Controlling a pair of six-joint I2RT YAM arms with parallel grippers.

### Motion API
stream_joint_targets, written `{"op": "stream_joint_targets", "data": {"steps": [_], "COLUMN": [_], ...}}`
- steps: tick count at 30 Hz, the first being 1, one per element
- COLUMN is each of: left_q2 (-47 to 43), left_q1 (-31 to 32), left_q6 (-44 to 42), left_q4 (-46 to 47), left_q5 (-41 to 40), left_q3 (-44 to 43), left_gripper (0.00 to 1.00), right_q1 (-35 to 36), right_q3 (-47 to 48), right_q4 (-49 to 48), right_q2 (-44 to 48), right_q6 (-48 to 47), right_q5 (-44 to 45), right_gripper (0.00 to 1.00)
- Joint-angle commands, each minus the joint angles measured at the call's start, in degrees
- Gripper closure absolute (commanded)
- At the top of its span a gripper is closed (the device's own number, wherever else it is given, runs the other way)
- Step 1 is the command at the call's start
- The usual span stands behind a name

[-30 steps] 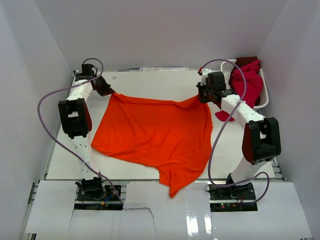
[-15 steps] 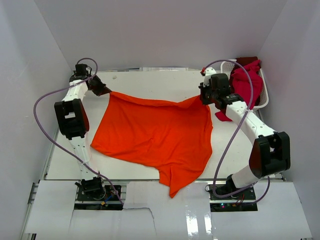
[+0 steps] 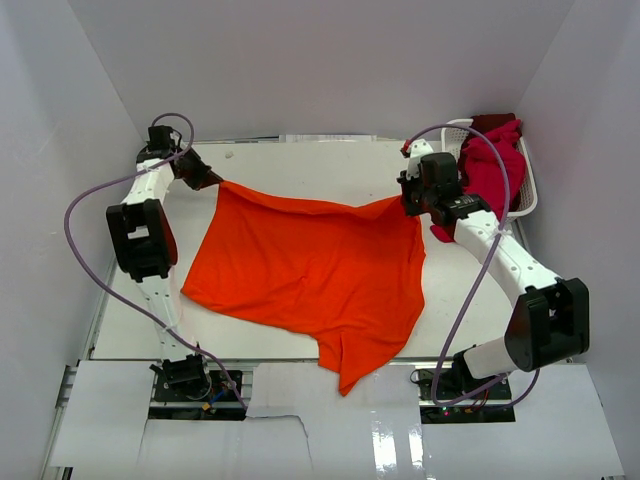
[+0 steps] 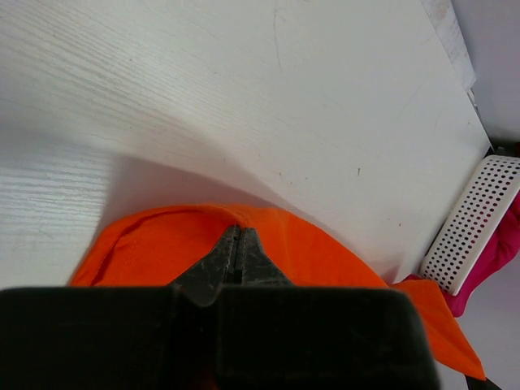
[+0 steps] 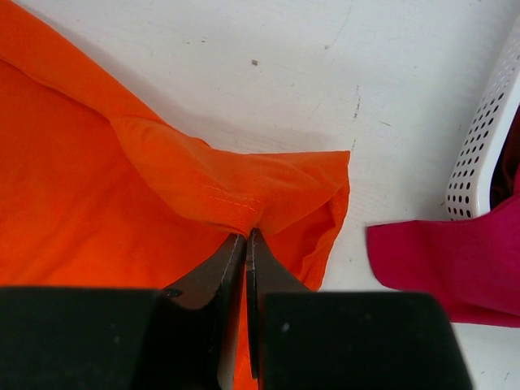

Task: Fold and stack the t-shirts
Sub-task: Grap the side of the flattened tshirt furthest away from the robot with both arms, then fold the flattened tshirt in 1/3 of the way

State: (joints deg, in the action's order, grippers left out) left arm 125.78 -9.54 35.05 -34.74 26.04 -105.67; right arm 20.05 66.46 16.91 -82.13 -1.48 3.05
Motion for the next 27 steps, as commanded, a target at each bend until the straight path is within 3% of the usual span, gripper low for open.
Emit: {"op": "stream_joint_targets", "data": {"steps": [1,27], "left_q2": [-6.7,-11.7], "left_q1": [-0.9,-2.0], "left_q6": [0.4,-0.2], "left_q4": [0.3,1.7], "left_q5": [1.5,2.8], "left_q3": [-0.2,7.4], "left_gripper": [1.0,1.0], "right_q1": [0.2,5.1], "right_q3": [-1.3,-7.7], "right_q4": [0.1,3.1], "right_q2": [2.6,10.8], "right_q6": [0.6,4.4], "right_q5": [1.3,5.7], "right_gripper": [0.92,0.92]}}
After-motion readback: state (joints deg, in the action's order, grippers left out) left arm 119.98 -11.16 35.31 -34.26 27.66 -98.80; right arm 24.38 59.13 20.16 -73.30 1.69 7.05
